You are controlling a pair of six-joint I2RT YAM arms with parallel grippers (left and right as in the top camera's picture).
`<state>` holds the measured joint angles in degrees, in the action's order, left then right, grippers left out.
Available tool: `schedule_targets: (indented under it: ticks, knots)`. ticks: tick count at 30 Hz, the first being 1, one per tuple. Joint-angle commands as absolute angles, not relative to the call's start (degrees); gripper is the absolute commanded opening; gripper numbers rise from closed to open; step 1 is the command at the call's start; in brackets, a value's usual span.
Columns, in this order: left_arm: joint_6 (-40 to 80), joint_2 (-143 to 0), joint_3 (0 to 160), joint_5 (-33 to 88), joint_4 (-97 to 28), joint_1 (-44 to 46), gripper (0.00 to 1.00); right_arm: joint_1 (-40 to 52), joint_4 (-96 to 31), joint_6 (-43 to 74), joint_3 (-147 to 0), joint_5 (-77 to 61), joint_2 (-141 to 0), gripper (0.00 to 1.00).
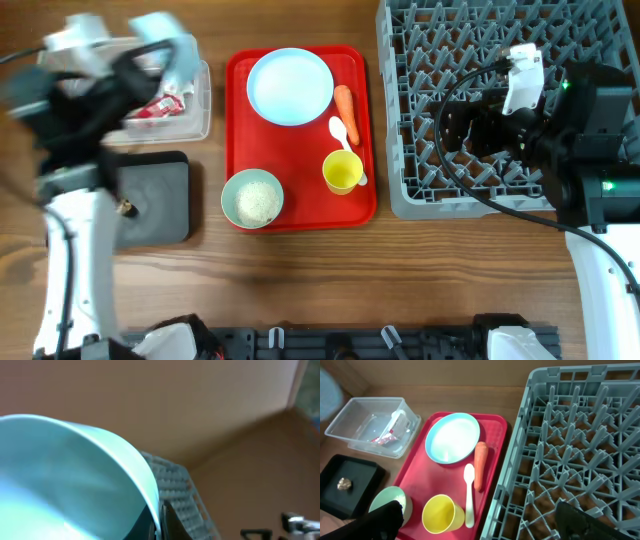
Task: Sort waste into correct bins and load items into the dishwasher rack
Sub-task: 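Set the blue bowl back on the red tray with left gripper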
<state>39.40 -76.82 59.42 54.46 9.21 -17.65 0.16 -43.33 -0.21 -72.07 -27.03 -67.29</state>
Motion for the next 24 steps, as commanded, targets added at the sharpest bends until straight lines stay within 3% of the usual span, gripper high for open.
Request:
schedule_targets:
  ticks: [1, 5, 8, 17, 24]
  knots:
    - [23.7, -78.8, 59.7, 26.3, 2.7, 0.7, 0.04, 0.0, -43.5, 0.0, -73.5, -27.7, -67.7, 1.0]
    - [16.5, -83.2, 59.7, 5.1, -1.6, 13.2, 0.04, 0.0, -43.6, 0.0, -73.5, -26.8, -67.7, 1.0]
    - [14.4, -86.9, 59.7, -3.2, -1.7, 18.1, 0.04, 0.0, -43.7, 0.0, -73.5, -26.8, -67.7, 1.0]
    - [13.8, -97.8, 59.7, -3.9, -3.9, 21.1, 0.04, 0.0, -44.7, 0.0, -73.5, -26.8, -67.7, 1.0]
    - [13.9, -98.4, 59.7, -3.9, -9.9, 21.3, 0.04, 0.0, -44.6, 0.0, -73.5, -26.6, -67.7, 1.0]
